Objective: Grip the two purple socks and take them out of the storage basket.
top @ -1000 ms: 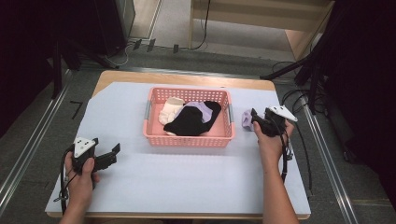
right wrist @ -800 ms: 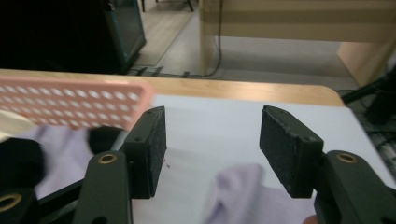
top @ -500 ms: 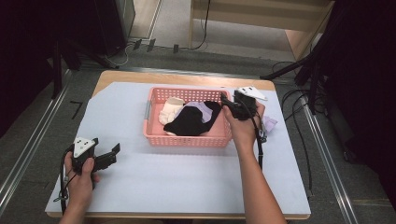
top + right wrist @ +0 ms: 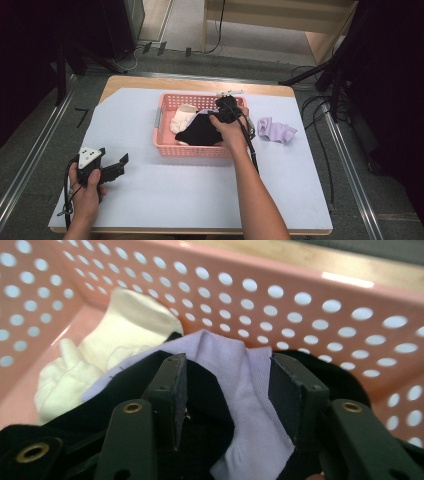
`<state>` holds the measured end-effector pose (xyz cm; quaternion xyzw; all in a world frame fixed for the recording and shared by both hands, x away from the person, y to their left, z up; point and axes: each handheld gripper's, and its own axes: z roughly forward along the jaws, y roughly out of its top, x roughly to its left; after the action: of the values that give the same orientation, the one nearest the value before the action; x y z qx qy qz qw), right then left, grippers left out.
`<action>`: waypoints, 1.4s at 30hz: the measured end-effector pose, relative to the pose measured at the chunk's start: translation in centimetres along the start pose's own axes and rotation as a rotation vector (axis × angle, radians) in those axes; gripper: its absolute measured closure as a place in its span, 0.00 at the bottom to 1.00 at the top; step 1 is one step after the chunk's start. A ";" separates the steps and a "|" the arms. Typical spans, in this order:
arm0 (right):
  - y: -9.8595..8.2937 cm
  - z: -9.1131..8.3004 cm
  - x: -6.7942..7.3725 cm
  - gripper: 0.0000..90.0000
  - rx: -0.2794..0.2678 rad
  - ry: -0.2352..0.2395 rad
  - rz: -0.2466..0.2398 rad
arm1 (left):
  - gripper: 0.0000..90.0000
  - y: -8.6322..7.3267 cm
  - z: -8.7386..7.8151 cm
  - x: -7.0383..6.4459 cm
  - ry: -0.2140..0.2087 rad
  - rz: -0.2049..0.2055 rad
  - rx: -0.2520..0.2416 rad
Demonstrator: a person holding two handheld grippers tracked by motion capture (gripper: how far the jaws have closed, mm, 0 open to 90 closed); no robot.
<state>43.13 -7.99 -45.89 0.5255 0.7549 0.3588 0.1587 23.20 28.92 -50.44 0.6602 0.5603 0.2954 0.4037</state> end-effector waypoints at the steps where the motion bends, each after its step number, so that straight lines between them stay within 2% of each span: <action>1: 0.2 0.2 -0.3 0.56 -0.001 -0.017 0.019 | 0.18 0.0 0.0 0.0 0.000 0.002 0.001; 2: 0.2 0.6 -0.8 0.57 0.010 -0.041 0.051 | 0.18 0.0 0.0 0.0 -0.001 0.004 0.001; 3: 0.2 0.6 -0.8 0.57 0.010 -0.041 0.051 | 0.18 0.0 0.0 0.0 -0.001 0.002 -0.001; 4: -0.1 1.3 -1.1 0.58 0.061 -0.083 0.063 | 0.18 0.0 0.0 0.0 -0.001 0.001 0.000; 5: -0.1 1.3 -1.1 0.58 0.061 -0.083 0.063 | 0.18 0.0 0.0 0.0 -0.001 0.002 0.000; 6: -0.3 1.6 -1.1 0.60 0.083 -0.116 0.053 | 0.18 0.0 0.0 0.0 0.000 0.003 0.000; 7: -0.3 1.7 -1.1 0.61 0.085 -0.128 0.052 | 0.18 0.0 0.0 0.0 0.000 0.004 0.000; 10: -0.3 1.8 -1.3 0.64 0.097 -0.157 0.070 | 0.18 0.0 0.0 0.0 0.001 0.002 -0.001; 11: -0.4 2.1 -1.5 0.68 0.134 -0.148 0.093 | 0.18 0.0 -0.1 0.0 -0.001 0.002 0.000; 12: -0.4 2.1 -1.5 0.68 0.134 -0.148 0.093 | 0.18 0.0 -0.1 0.0 -0.001 0.002 0.000; 13: -0.5 2.3 -1.3 0.78 0.161 -0.147 0.079 | 0.18 0.0 -0.1 0.0 -0.001 0.000 0.000; 14: -0.5 2.3 -1.3 0.78 0.161 -0.147 0.079 | 0.18 0.0 0.0 0.0 -0.001 -0.002 0.000; 15: -0.6 2.4 -1.3 0.91 0.183 -0.134 0.068 | 0.18 0.0 -0.1 0.1 -0.001 -0.001 0.000; 16: -0.6 2.4 -1.3 0.91 0.183 -0.134 0.068 | 0.18 0.0 -0.1 0.1 -0.001 0.000 0.000; 17: -0.5 2.1 -1.1 1.00 0.177 -0.116 0.065 | 0.18 0.0 0.0 0.1 -0.001 -0.001 0.000; 18: -0.5 2.1 -1.1 1.00 0.177 -0.116 0.065 | 0.18 0.0 0.0 0.0 0.000 -0.001 0.000; 19: -0.4 1.5 -1.1 1.00 0.129 -0.122 0.066 | 0.18 0.0 -0.1 0.1 -0.001 -0.001 -0.001; 20: -0.3 0.8 -1.1 1.00 0.050 -0.109 0.073 | 0.18 0.0 -0.1 0.1 0.001 -0.001 -0.001; 22: -0.4 -0.2 -1.1 1.00 -0.041 -0.094 0.083 | 0.18 0.0 0.0 0.1 0.001 -0.002 0.000; 25: -0.6 -0.2 -1.3 1.00 -0.046 -0.093 0.089 | 0.18 0.0 0.0 0.0 0.000 0.002 -0.001; 27: -0.5 -0.6 -1.3 1.00 -0.081 -0.092 0.087 | 0.18 0.0 0.0 0.0 0.001 0.001 -0.001; 28: -0.5 -0.4 -1.3 0.99 -0.069 -0.104 0.094 | 0.18 0.0 0.0 0.0 0.000 0.000 -0.002; 30: -0.6 0.1 -1.5 0.79 -0.040 -0.110 0.108 | 0.18 0.0 0.0 0.0 0.000 -0.001 -0.001; 31: -0.6 0.6 -1.6 0.70 -0.005 -0.105 0.109 | 0.18 0.0 0.0 0.0 0.001 0.002 0.001; 32: -0.6 1.2 -1.5 0.63 0.047 -0.104 0.083 | 0.18 0.0 0.0 0.0 0.000 0.002 0.001; 33: -0.7 2.0 -1.2 0.58 0.112 -0.103 0.051 | 0.18 0.0 0.0 0.0 0.000 0.003 0.003; 34: -0.7 2.0 -1.2 0.58 0.112 -0.103 0.051 | 0.18 0.0 0.0 0.0 0.000 0.002 0.001; 35: -0.8 2.3 -1.1 0.58 0.136 -0.099 0.046 | 0.18 0.0 0.0 0.0 -0.001 0.000 -0.001; 36: -0.9 2.7 -1.1 0.61 0.169 -0.115 0.020 | 0.18 0.0 0.0 0.0 -0.001 -0.001 -0.001; 38: -0.9 2.9 -0.9 0.72 0.197 -0.117 0.022 | 0.18 0.0 0.0 0.0 -0.001 -0.001 -0.001; 40: -0.9 2.7 -0.6 0.91 0.217 -0.116 -0.001 | 0.18 0.0 0.0 0.0 -0.002 -0.001 -0.002; 42: -0.8 2.5 -0.5 0.98 0.210 -0.081 -0.005 | 0.18 0.0 0.0 0.0 -0.001 -0.001 -0.002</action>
<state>44.32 -7.62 -48.25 0.5516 0.7826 0.2556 0.1340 23.18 28.95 -50.45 0.6596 0.5602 0.2953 0.4050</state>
